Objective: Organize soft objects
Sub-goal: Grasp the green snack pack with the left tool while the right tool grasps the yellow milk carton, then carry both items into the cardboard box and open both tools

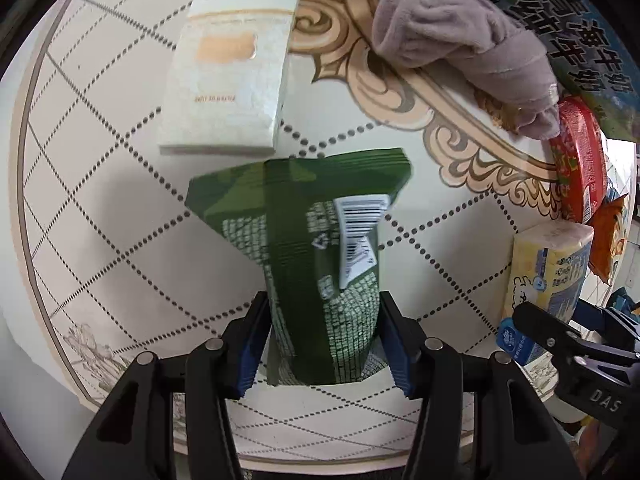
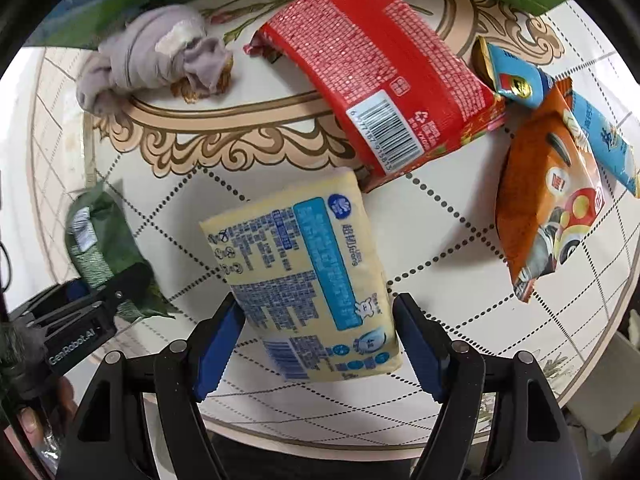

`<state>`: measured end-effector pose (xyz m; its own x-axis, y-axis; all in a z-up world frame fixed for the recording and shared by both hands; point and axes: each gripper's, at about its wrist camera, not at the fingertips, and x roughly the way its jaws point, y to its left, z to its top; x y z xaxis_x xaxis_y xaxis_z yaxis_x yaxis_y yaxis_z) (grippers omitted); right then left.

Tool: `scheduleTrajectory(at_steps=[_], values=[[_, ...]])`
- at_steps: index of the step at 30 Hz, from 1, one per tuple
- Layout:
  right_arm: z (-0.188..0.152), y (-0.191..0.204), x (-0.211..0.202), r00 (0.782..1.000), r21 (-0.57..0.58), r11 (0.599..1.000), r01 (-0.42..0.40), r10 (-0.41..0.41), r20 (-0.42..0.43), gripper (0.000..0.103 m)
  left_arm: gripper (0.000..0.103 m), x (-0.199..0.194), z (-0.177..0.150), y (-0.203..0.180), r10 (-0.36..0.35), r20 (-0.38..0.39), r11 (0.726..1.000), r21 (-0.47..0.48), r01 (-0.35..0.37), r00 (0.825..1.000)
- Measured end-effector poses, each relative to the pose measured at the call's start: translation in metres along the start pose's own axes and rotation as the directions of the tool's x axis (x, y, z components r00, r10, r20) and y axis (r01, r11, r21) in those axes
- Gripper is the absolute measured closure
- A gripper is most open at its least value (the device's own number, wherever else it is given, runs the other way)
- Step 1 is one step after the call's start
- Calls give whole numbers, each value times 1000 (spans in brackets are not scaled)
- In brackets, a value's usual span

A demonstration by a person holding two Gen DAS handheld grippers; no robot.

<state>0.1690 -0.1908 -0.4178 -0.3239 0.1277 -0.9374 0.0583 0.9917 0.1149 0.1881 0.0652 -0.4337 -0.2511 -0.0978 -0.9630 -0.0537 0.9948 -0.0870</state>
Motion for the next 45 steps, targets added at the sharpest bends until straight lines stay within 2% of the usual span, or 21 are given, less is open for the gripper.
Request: scheduleTrajectory(at_steps=[4,7,12,15,19,23,25,26,30,34,35,40,43,45], values=[[4,13,19,999,23,999,36,-36,26,31,66,-11,-9,-8,39,58,998,42,-41,998],[-3,28,12,998,32,998,47,-49,39,33,69,-31,-20,-14,52,103,997,58,-59,993],[-48,37,-20,995,53,998,-28,23,102,34,70,-85,-48,-32,50,179,991,116,-72,983],[-76,38,-55,979,59,991,-120,109,173,34,70,-132,-71,-37,-5,236,988,149,-31,972],[-98,32,-107,948,52,980,-191,171,269,34,70,-212,-86,-51,-95,330,981,189,33,939],[-95,14,-176,914,23,972,-236,213,346,34,70,-240,-46,-85,-138,389,968,249,40,911],[-77,1,-213,906,14,974,-227,206,371,34,70,-258,-26,-99,-122,423,966,258,10,898],[-54,-1,-228,903,10,978,-206,186,388,34,70,-265,-10,-105,-115,435,966,258,-1,893],[17,-9,-260,902,21,984,-175,151,404,34,70,-270,63,-128,-122,414,965,262,11,902],[98,-24,-248,916,26,990,-140,119,384,34,70,-245,141,-147,-98,377,960,278,-11,921],[115,-24,-248,919,25,991,-131,112,377,34,70,-245,144,-154,-99,367,959,282,-9,925],[198,-40,-218,939,35,994,-103,86,332,34,70,-207,206,-169,-102,266,960,279,25,959],[233,-45,-201,950,39,995,-90,74,304,34,70,-182,235,-177,-100,208,962,271,41,973],[252,-47,-191,955,39,996,-84,69,288,34,70,-170,243,-181,-91,189,962,269,38,978]])
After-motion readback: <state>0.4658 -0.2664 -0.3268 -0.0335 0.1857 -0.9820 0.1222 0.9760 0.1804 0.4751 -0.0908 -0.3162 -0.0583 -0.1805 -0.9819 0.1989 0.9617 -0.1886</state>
